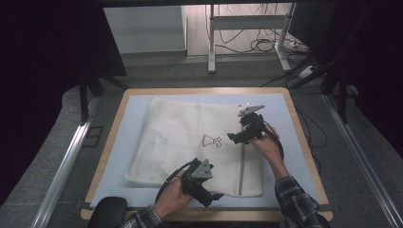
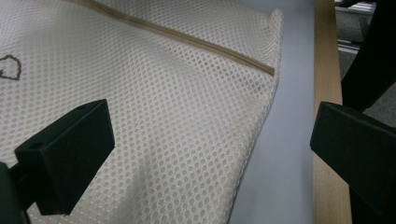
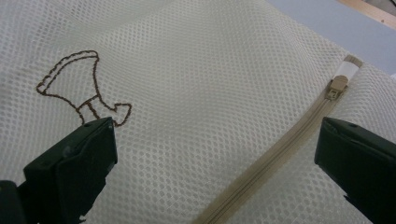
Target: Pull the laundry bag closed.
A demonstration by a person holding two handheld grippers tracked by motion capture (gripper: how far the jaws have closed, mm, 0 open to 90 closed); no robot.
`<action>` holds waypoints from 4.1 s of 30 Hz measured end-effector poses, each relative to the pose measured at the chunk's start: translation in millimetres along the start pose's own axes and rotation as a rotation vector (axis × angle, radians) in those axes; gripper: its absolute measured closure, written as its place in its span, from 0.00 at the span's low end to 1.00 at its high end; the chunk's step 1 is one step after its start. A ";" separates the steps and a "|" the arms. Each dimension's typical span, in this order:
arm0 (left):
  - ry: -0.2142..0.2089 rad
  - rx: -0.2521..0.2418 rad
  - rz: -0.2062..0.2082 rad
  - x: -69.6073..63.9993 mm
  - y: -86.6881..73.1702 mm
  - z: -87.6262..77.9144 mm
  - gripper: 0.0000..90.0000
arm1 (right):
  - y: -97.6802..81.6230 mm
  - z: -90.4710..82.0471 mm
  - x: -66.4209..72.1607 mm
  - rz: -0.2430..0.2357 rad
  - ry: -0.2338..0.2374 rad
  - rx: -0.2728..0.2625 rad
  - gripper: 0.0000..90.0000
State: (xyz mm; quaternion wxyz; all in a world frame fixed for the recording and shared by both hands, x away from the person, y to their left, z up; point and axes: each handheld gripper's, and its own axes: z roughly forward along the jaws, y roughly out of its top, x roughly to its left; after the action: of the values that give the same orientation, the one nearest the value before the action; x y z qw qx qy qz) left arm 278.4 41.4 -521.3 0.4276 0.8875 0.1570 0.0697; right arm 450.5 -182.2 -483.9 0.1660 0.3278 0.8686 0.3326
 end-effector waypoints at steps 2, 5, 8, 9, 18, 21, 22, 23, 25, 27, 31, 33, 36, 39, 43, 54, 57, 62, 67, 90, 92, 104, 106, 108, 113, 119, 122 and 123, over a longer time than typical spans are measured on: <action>0.010 0.001 -0.001 -0.2 -1.1 -1.1 0.00 | -0.9 -2.0 1.9 -0.004 0.000 0.001 0.00; 0.016 -0.005 0.000 -0.2 -2.0 -3.2 0.00 | -3.0 -5.9 4.5 -0.005 -0.001 0.000 0.00; 0.022 -0.016 -0.008 -0.2 -2.6 -4.8 0.00 | -4.8 -11.0 5.6 -0.001 0.005 -0.015 0.00; 0.021 -0.024 -0.013 -0.1 -2.7 -5.0 0.00 | -5.2 -12.8 5.9 0.001 0.007 -0.022 0.00; 0.052 -0.028 -0.016 3.6 -1.7 -12.9 0.00 | -9.5 -28.6 15.2 0.009 0.028 -0.085 0.00; 0.070 -0.020 -0.024 5.2 -2.2 -15.0 0.00 | -10.4 -32.2 20.8 -0.002 0.029 -0.097 0.00; 0.077 -0.016 -0.025 5.6 -2.8 -15.6 0.00 | -10.8 -33.5 22.7 -0.002 0.031 -0.100 0.00; 0.081 -0.013 -0.025 6.3 -3.4 -16.2 0.00 | -11.3 -34.5 24.7 -0.001 0.033 -0.104 0.00; 0.094 0.000 -0.020 7.5 -4.5 -17.9 0.00 | -12.9 -36.5 27.4 0.002 0.040 -0.122 0.00; 0.110 0.010 -0.021 7.7 -5.4 -19.0 0.00 | -14.5 -38.8 29.4 0.008 0.049 -0.132 0.00; 0.118 0.012 -0.037 8.9 -6.7 -21.1 0.01 | -18.8 -42.5 34.7 0.007 0.056 -0.144 0.00; 0.119 0.010 -0.039 9.0 -6.9 -21.6 0.01 | -21.0 -44.0 37.4 0.001 0.053 -0.144 0.00; 0.126 0.021 -0.030 9.1 -7.2 -22.7 0.01 | -23.9 -45.8 41.6 -0.007 0.057 -0.145 0.00; 0.134 0.024 -0.028 9.3 -8.0 -23.6 0.01 | -26.6 -48.3 46.0 -0.016 0.056 -0.150 0.00; 0.155 0.034 -0.028 10.3 -9.9 -25.9 0.01 | -30.4 -52.7 51.4 -0.029 0.056 -0.149 0.00; 0.167 0.040 -0.041 12.2 -13.7 -32.3 0.01 | -45.7 -61.3 62.6 -0.045 0.066 -0.130 0.00; 0.176 0.040 -0.049 13.8 -15.3 -35.7 0.01 | -49.7 -66.5 64.9 -0.048 0.071 -0.137 0.00; 0.184 0.035 -0.066 17.2 -19.0 -42.9 0.01 | -60.7 -75.3 69.3 -0.049 0.076 -0.140 0.00; 0.199 0.032 -0.078 19.3 -22.9 -50.5 0.01 | -71.5 -85.1 73.1 -0.051 0.069 -0.141 0.00; 0.317 -0.049 -0.204 28.5 -69.1 -116.4 0.01 | -109.1 -127.9 87.5 -0.071 -0.029 -0.158 0.00; 0.324 -0.055 -0.215 27.6 -72.6 -121.0 0.01 | -113.7 -133.0 86.8 -0.061 -0.039 -0.162 0.00; 0.349 -0.088 -0.271 21.3 -93.4 -143.5 0.01 | -140.2 -154.9 86.0 -0.016 -0.079 -0.174 0.00; 0.351 -0.096 -0.280 19.9 -96.4 -146.9 0.01 | -143.5 -156.8 86.7 -0.016 -0.085 -0.171 0.00; 0.352 -0.101 -0.285 18.5 -99.0 -150.0 0.01 | -146.6 -159.0 87.6 -0.008 -0.086 -0.169 0.00; 0.348 -0.107 -0.299 16.0 -104.9 -154.6 0.01 | -154.2 -164.0 87.6 0.007 -0.091 -0.166 0.00; 0.347 -0.096 -0.314 14.8 -110.9 -156.9 0.01 | -162.8 -168.8 88.0 0.033 -0.081 -0.157 0.00; 0.346 -0.091 -0.324 14.6 -113.7 -158.1 0.01 | -166.2 -170.3 87.3 0.042 -0.078 -0.152 0.00; 0.344 -0.090 -0.328 14.4 -114.7 -158.6 0.01 | -167.1 -170.7 87.6 0.047 -0.078 -0.150 0.00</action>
State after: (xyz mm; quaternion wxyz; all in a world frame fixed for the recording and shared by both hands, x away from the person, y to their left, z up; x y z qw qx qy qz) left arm 225.9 230.3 -511.9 0.4393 0.8052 0.3665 0.1562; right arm 223.5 -296.9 -481.2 0.2160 0.3476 0.8261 0.3874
